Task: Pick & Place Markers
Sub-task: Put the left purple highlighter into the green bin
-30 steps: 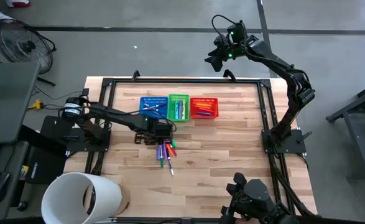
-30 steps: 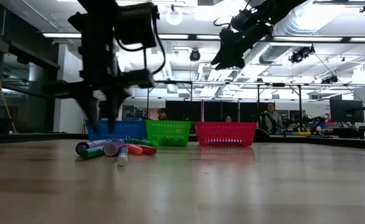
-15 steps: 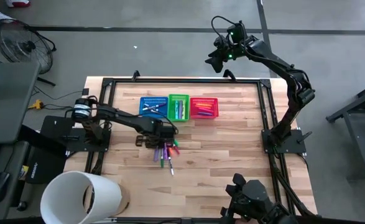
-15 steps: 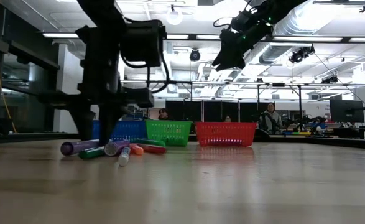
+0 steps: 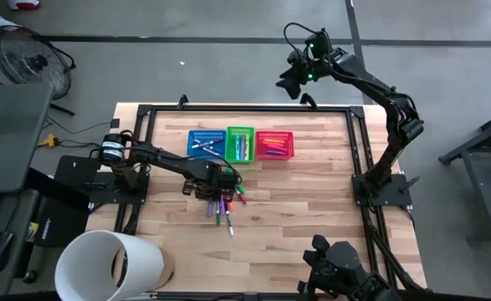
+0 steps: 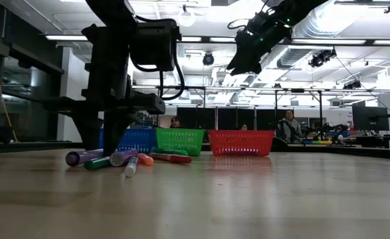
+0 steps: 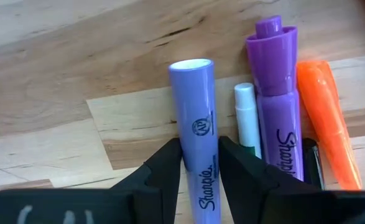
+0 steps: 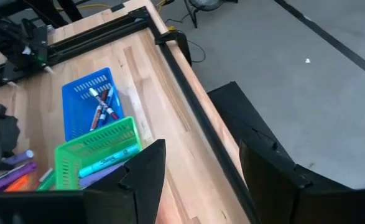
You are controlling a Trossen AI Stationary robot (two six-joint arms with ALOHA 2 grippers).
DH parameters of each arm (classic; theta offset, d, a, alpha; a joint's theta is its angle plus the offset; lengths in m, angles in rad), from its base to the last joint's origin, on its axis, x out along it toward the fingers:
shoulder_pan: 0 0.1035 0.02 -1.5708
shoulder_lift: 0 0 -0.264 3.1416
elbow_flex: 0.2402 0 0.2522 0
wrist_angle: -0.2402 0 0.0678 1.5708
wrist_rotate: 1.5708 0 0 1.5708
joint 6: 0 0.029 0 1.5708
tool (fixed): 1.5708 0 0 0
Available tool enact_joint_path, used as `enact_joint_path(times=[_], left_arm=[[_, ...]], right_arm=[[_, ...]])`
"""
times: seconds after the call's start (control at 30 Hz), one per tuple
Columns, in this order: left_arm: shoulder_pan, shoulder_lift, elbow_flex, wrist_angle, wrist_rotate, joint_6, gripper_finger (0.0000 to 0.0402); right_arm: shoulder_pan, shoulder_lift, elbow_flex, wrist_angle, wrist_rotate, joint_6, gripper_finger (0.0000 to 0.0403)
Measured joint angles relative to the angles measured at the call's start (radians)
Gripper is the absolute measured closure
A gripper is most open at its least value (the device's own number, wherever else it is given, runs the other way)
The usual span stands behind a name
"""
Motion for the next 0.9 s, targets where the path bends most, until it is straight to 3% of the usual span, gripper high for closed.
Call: enact_joint_path(times=[0.37, 0.6, 0.9], left_arm=[[-0.006, 0.001, -0.003, 0.007, 0.021, -0.023, 0.0297], [-0.007, 0.001, -0.003, 0.014, 0.016, -0.017, 0.0342], [-0.009, -0.025, -0.009, 0.01, -0.01, 0.038, 0.0343]], right_arm=[[0.0, 0.0, 0.0, -0.001, -0.006, -0.01, 0.0208], [0.0, 0.0, 0.0, -0.003, -0.007, -0.008, 0.0208], [0.0, 0.0, 0.0, -0.009, -0.007, -0.01, 0.0208]])
